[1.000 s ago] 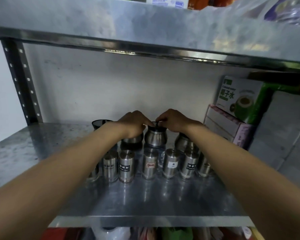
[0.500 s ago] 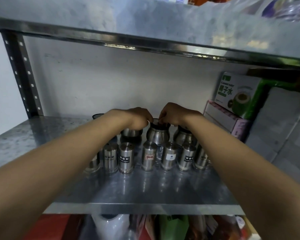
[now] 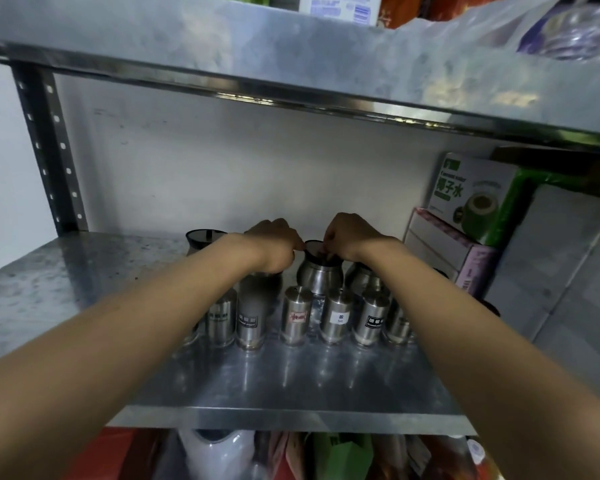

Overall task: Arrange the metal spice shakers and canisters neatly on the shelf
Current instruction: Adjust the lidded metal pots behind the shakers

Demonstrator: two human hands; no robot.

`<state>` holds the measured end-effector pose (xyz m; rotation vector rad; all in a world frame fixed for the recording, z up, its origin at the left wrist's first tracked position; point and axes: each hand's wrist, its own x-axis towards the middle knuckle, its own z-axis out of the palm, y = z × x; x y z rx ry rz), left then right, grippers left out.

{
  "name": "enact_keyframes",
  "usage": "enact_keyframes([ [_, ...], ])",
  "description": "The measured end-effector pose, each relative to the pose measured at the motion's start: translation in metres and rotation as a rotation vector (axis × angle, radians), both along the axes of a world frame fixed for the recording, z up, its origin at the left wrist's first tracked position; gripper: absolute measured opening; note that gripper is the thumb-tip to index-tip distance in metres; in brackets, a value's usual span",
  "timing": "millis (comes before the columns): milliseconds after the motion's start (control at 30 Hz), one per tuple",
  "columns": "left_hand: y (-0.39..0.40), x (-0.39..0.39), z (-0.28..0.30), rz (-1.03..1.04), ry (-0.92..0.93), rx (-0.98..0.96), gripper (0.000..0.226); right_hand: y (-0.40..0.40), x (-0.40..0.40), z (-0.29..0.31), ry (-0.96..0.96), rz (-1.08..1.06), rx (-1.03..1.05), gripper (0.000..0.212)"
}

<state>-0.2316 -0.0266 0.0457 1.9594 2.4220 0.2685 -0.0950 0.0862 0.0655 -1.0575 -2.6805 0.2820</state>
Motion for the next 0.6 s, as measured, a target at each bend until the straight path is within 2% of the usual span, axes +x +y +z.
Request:
enact_keyframes([
  [233, 0.015, -0.008, -0.004, 0.040, -0.022, -0.030, 0.062, 0.003, -0.003, -0.004, 0.022, -0.025, 0.022, 0.024],
  [600, 0.019, -0.007, -0.001, 0.028, 0.067, -0.074, 0.073, 0.000, -0.002, -0.006, 0.035, -0.070, 0.016, 0.023],
])
